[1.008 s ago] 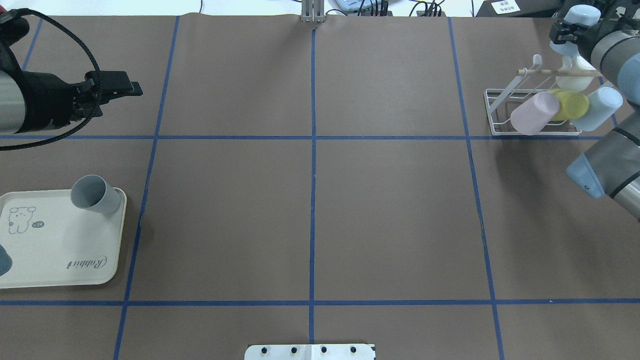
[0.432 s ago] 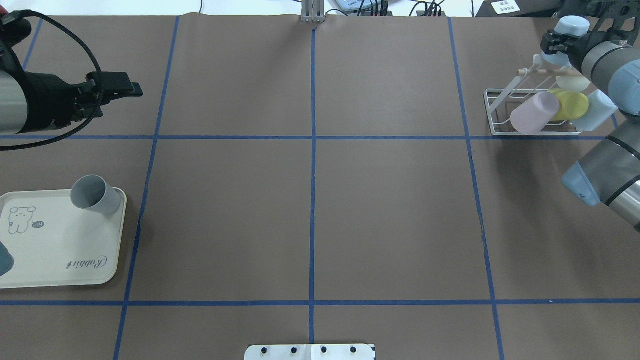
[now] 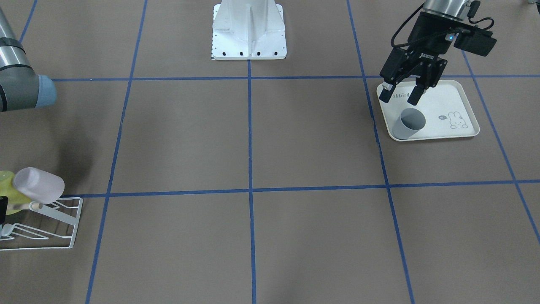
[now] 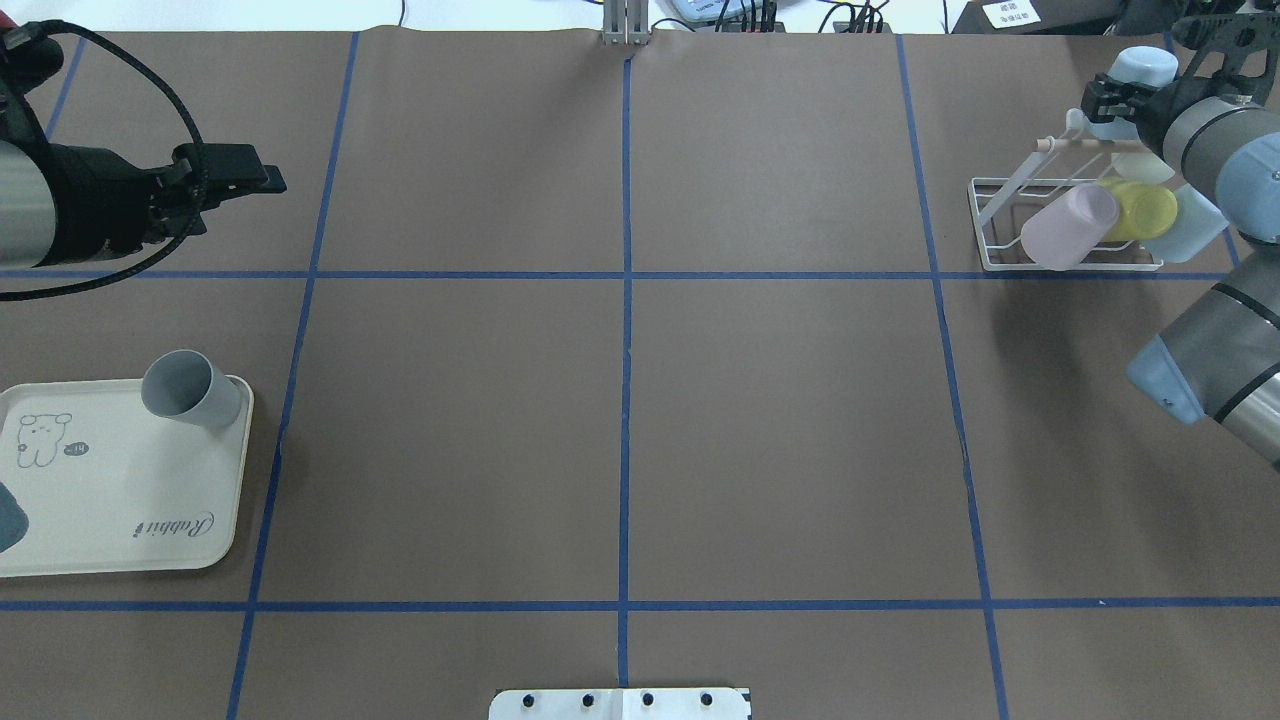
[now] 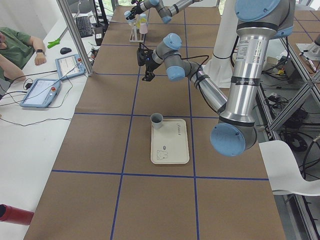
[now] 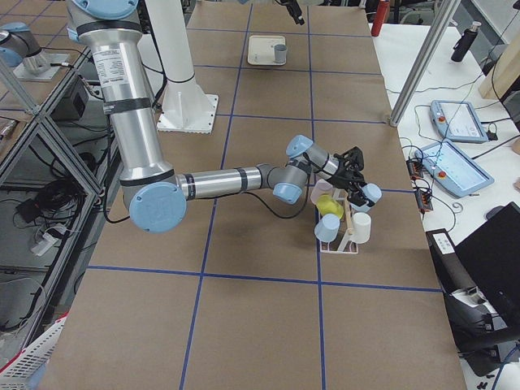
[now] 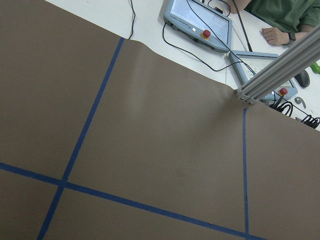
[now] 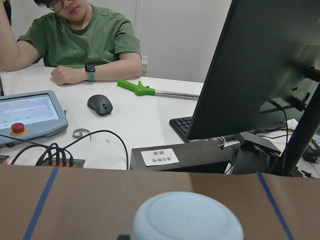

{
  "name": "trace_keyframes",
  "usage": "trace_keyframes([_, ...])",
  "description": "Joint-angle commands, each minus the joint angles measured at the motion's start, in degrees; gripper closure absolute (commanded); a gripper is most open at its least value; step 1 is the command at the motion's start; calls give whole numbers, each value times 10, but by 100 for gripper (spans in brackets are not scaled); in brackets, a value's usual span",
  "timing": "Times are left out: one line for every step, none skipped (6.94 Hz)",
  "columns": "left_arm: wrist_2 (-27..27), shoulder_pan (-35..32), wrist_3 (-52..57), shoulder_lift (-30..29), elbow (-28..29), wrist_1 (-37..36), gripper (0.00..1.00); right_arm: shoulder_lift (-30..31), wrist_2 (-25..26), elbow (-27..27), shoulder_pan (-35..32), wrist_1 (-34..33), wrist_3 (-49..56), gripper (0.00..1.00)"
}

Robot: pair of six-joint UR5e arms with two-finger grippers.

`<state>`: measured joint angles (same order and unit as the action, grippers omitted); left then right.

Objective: Transfer IKEA cup to right arm and place on rack

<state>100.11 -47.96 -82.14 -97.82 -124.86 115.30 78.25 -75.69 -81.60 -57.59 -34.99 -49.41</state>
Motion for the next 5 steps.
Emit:
trace_keyframes([0, 1, -1, -1, -2, 0, 0, 7, 0, 2, 1, -1, 1, 100])
trace_keyframes([0, 1, -2, -2, -3, 0, 0, 7, 0, 1, 1, -1, 1, 100])
trace_keyframes([1, 1, -2, -2, -4, 0, 0, 2, 0, 4, 1, -1, 4, 35])
trace_keyframes([1, 1, -2, -2, -5, 0, 0, 2, 0, 1, 1, 0, 5, 0])
trace_keyframes([1, 1, -2, -2, -5, 0, 0, 4, 0, 1, 0, 0, 16, 0])
